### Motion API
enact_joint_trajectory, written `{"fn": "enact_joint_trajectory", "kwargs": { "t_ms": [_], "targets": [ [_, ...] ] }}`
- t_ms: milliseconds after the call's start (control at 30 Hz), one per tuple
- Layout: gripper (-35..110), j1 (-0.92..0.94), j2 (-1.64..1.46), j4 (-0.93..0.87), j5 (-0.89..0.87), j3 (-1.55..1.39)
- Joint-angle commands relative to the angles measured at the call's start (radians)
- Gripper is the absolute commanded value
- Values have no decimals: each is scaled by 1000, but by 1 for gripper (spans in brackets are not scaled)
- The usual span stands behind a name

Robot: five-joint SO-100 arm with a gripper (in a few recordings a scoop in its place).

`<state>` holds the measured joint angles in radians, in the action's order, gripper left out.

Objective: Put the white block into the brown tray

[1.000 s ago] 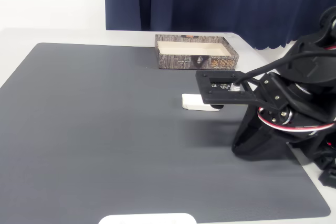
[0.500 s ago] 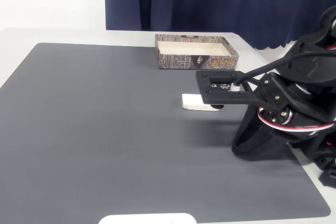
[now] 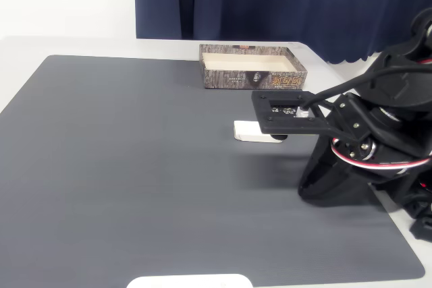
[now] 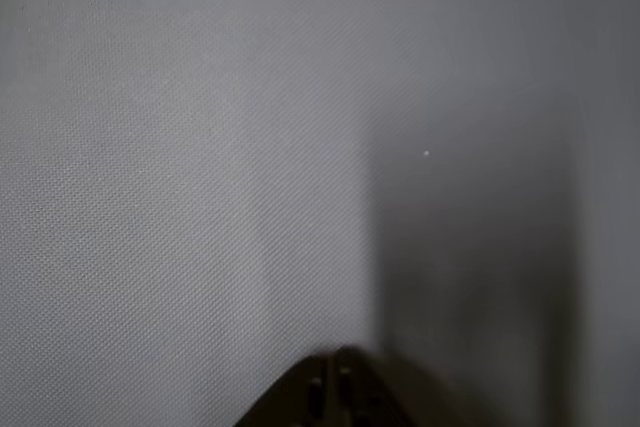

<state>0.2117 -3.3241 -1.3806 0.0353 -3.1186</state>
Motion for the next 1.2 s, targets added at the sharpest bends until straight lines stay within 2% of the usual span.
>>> {"fn": "enact_joint_trajectory", "kwargs": {
  "t_ms": [0, 1167],
  "targets": [
    [2, 3, 11, -5, -6, 5],
    [0, 6, 71, -14, -8, 6]
  ]
}}
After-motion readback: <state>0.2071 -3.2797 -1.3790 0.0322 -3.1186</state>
